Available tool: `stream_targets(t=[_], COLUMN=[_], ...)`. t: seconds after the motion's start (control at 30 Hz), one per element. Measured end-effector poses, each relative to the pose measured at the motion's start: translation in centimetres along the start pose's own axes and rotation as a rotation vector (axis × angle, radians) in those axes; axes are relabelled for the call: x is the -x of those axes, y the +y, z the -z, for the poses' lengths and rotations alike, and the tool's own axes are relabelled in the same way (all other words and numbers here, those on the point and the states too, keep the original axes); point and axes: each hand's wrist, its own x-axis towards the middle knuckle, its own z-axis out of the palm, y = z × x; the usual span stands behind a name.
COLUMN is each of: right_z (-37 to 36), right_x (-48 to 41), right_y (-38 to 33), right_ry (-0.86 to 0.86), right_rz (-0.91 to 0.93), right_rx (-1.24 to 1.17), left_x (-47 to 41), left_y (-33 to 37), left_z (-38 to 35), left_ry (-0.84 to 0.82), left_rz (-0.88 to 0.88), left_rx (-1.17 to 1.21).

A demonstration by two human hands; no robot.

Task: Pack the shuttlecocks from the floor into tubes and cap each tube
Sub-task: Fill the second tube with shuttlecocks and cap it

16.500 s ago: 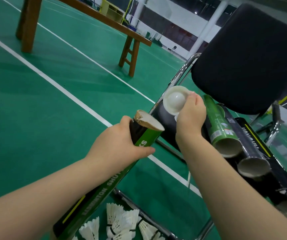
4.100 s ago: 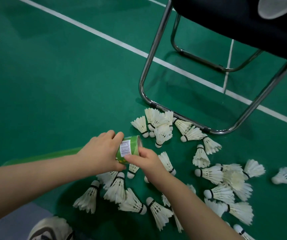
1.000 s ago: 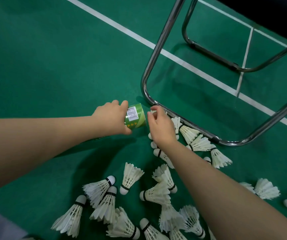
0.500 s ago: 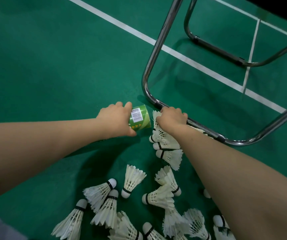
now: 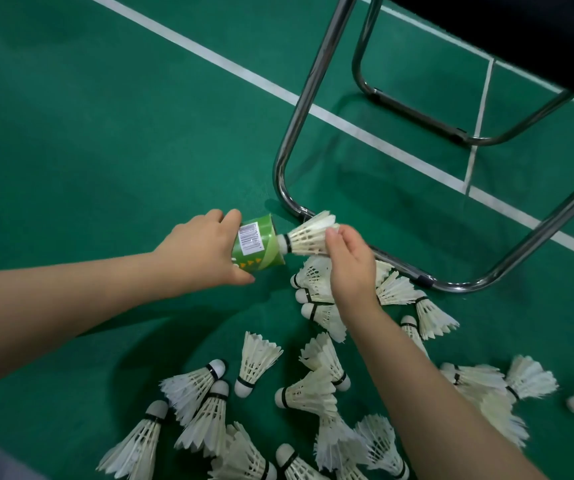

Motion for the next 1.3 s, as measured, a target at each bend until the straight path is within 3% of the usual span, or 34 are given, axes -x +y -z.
stream_targets(t=[0.13,0.23,0.33,0.7,0.8,0.97,1.07,1.13,1.2,1.3], right_z=[-0.4,-0.5,-0.7,-2.6,-3.5,-1.4,1.3,2.9,4.1,5.2], right_x=[3.1,4.2,4.3,4.3,4.4,1.8,-1.3,-3.5,-5.3,-5.9], right_y=[-0.3,-1.8,-2.9,-7.2,-6.7,-6.3,-4.8,-2.5,0.6,4.9], right_ry=[-0.171,-0.455,-0.700,-1.006,-0.918,-0.612,-0.383,-0.226,-0.138,-0.160], right_rz=[-0.004,-0.063,-0.053,-0.155,-0.141,-0.044,-0.083,-0.134,-0.180,-0.144], right_rx=[-0.059,-0.198,-0.184,0.233,0.193,-0.006,-0.012,0.142,0.467,0.840], left_x=[2.3,3.7,4.8,7.2,7.0,5.8,5.7,5.8,5.8,5.8], left_y=[0.0,0.0,0.0,-0.4,-0.6,-0.5,-0.9,-1.3,-1.7,-1.8], left_z=[0.7,1.1,1.5,2.7,2.9,4.1,3.9,3.5,3.0,2.3], left_ry=[0.024,0.053,0.074,0.116,0.182,0.192,0.165,0.146,0.119,0.091], left_rz=[-0.038,-0.052,-0.078,-0.149,-0.161,-0.151,-0.130,-0.119,-0.112,-0.107], left_rx=[-0.001,-0.005,-0.012,-0.083,-0.110,-0.049,-0.077,-0.087,-0.088,-0.071])
